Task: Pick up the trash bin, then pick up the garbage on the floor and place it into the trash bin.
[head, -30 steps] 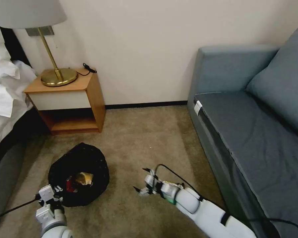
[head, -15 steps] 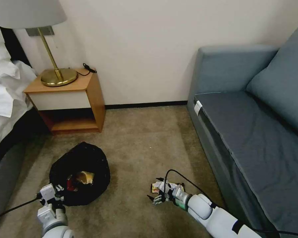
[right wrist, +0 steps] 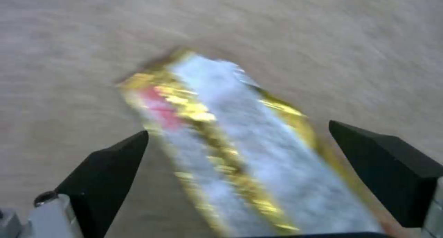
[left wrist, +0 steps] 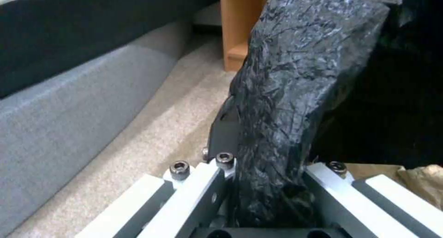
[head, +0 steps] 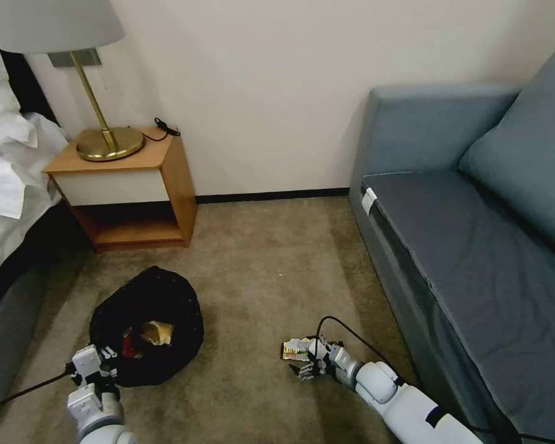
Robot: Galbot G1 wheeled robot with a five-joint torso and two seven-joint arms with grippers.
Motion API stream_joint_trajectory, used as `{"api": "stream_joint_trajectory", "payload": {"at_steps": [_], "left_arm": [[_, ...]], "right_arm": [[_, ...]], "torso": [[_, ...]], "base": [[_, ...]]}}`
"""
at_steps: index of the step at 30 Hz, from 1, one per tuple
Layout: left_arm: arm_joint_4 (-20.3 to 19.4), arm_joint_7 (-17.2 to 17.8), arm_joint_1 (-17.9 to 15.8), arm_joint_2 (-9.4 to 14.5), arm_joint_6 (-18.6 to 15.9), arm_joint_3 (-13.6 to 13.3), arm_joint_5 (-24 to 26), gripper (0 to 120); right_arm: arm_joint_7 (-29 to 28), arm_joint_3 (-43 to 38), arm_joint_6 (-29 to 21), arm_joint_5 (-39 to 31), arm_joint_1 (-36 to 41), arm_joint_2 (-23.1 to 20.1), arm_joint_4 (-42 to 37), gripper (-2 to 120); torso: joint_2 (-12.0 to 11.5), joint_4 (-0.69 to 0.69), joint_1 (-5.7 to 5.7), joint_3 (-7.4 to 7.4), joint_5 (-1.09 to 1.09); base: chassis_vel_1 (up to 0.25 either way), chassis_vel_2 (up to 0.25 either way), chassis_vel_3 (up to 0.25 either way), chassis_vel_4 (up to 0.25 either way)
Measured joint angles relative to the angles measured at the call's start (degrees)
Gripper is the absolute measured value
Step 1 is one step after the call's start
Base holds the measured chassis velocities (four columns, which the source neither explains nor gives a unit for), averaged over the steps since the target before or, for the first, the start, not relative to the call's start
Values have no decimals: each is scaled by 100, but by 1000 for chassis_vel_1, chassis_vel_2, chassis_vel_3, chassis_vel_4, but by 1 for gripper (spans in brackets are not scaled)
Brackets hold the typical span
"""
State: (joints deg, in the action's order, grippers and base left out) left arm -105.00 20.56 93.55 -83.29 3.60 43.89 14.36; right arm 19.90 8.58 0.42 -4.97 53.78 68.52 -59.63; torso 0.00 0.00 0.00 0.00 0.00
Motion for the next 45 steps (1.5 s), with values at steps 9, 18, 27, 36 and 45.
{"api": "stream_joint_trajectory", "payload": {"at_steps": [9, 18, 27, 36, 45], "left_arm": [[2, -3, 25, 9, 8, 0, -21, 2], [1, -4, 16, -19, 8, -4, -41, 2], [0, -4, 14, -52, 7, 0, -62, 2], [-4, -4, -13, -111, 0, -22, -96, 2], [-48, -3, 26, -103, 0, -20, -96, 2]], "right_arm": [[272, -346, 26, -71, -272, 114, 569, 89], [581, -335, 42, -51, -271, 119, 642, 56], [603, -315, 169, -129, -353, 121, 700, 23], [569, -209, 186, -168, -312, 127, 408, 0], [450, -148, 199, -319, -307, 214, 214, 0]], "torso": [[0, 1, 0, 0, -1], [0, 0, 0, 0, -2], [0, 0, 0, 0, 1], [0, 0, 0, 0, -1], [0, 0, 0, 0, -1]], "base": [[0, 0, 0, 0], [0, 0, 0, 0], [0, 0, 0, 0], [0, 0, 0, 0], [0, 0, 0, 0]]}}
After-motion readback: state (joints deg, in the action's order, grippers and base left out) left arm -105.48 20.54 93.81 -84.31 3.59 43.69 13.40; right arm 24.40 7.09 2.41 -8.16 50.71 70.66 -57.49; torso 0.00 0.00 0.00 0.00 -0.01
